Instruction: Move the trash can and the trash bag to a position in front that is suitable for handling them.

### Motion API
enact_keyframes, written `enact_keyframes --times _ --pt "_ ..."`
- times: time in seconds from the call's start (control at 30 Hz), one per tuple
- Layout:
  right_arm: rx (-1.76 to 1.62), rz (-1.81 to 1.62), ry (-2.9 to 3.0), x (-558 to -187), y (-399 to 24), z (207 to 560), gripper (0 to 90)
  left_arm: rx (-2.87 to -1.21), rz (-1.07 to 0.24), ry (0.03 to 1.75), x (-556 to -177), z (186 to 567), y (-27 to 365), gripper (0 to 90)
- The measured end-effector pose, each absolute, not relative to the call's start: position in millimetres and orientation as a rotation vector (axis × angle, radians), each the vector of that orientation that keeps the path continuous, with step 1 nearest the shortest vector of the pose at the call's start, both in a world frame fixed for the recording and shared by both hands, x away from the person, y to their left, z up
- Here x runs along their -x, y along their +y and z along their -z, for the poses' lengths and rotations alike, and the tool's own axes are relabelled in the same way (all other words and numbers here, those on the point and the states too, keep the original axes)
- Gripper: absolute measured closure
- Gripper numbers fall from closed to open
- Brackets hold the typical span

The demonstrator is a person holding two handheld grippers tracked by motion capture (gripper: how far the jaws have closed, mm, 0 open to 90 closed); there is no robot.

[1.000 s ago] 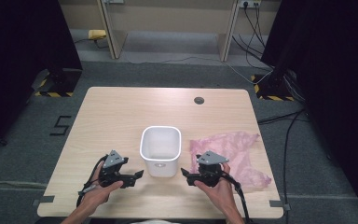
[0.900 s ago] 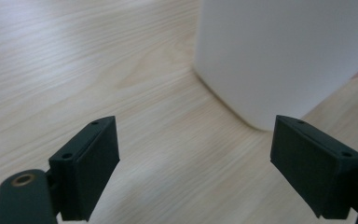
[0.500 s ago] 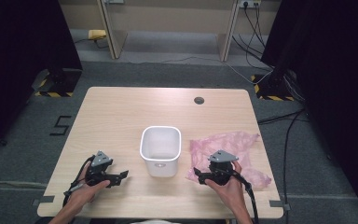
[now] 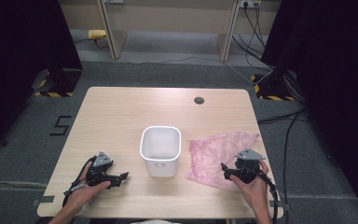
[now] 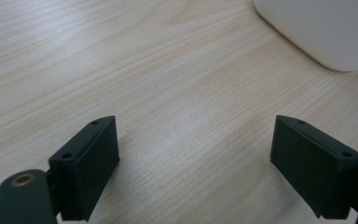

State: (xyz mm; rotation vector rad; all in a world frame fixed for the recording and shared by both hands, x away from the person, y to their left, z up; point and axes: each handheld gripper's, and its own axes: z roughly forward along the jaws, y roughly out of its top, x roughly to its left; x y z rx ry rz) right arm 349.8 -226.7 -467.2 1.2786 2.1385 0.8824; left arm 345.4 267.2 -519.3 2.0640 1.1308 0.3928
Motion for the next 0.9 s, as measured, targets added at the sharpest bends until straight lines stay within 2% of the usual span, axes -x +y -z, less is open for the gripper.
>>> enact_keyframes --times 0.4,0.47,0.5,0.53,0.57,0.9 --pt "-1.411 -0.759 2.136 -349.9 -244.8 480.1 26.7 -2.06 -0.379 1.135 -344.8 518.6 267.6 14.9" --pt "-1.422 -0.736 2.162 -352.5 -246.7 486.1 31.1 -2.063 -0.383 1.134 -344.8 518.9 266.9 14.9" --pt "-1.418 -0.72 2.189 -355.0 -248.0 490.7 36.4 -2.063 -0.382 1.133 -344.8 518.9 266.7 14.9" --pt "-1.418 -0.72 2.189 -355.0 -248.0 490.7 36.4 -2.063 -0.381 1.132 -344.7 518.9 266.6 14.9" --pt "-1.378 -0.699 2.246 -357.8 -248.6 495.5 42.9 -2.064 -0.384 1.131 -344.7 519.1 266.3 14.9" --pt "-1.395 -0.761 2.234 -389.6 -260.8 498.2 46.2 -2.065 -0.399 1.128 -344.7 519.9 264.3 14.7"
